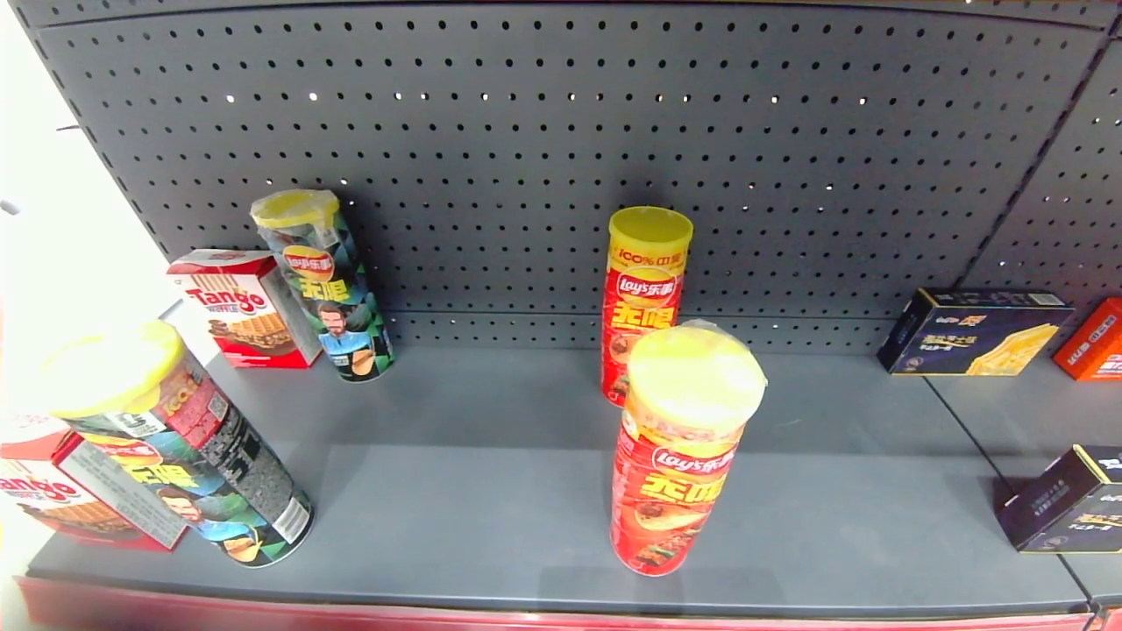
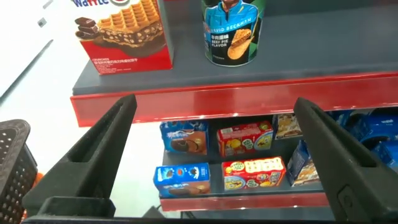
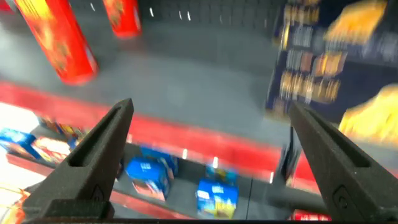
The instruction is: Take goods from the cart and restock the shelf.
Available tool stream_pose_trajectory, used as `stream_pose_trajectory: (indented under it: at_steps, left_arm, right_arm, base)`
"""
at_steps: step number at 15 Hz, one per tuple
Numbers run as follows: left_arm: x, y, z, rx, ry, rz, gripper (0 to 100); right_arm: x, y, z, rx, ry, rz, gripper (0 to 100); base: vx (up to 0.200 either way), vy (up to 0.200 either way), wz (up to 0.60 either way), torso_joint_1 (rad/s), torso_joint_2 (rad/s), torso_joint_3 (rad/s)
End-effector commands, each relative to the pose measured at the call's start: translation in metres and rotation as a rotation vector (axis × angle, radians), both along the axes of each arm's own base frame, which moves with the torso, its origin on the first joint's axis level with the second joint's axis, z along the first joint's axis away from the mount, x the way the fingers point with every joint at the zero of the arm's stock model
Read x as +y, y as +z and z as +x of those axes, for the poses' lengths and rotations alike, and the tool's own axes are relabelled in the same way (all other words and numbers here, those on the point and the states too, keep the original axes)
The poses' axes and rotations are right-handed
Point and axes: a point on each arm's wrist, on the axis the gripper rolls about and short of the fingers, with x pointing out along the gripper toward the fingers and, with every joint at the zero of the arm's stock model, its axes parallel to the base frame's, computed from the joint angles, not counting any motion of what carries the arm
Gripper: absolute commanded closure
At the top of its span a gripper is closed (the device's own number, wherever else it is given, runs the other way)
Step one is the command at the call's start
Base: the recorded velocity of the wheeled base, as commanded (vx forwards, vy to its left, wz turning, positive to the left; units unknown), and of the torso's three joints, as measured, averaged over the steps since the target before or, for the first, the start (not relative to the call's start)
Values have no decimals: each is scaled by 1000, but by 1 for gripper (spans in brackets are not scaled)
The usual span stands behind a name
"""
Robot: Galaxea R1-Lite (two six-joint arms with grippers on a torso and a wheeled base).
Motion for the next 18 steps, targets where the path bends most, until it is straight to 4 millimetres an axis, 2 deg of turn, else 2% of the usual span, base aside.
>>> stream_pose_trajectory:
  at_steps: [1,2,3,4,7,12,18]
  left_arm:
    - [0,0,0,0,-1,0,0]
    - [0,0,0,0,0,0,0]
    - [0,0,0,0,-3,0,0]
    - [0,0,0,0,0,0,0]
    - [0,0,0,0,2,0,0]
    - [0,0,0,0,-6,0,0]
    - [-1,0,0,0,-40,-1,0]
  right_arm:
    - [18,84,57,130,60,-40,0]
    - [21,91,64,136,79,-42,0]
    - [30,104,83,166,134,-53,0]
    - [38,104,104,223,156,-76,0]
    - [63,92,139,268,241,-116,0]
    - [89,74,155,368,327,-177,0]
    - [109,67,167,395,384,-204,0]
  base:
    - [0,0,0,0,0,0]
    - [0,0,0,0,0,0]
    - [0,0,0,0,0,0]
    - [0,0,0,0,0,0]
    - [0,0,0,0,0,0]
    - [0,0,0,0,0,0]
    - [0,0,0,0,0,0]
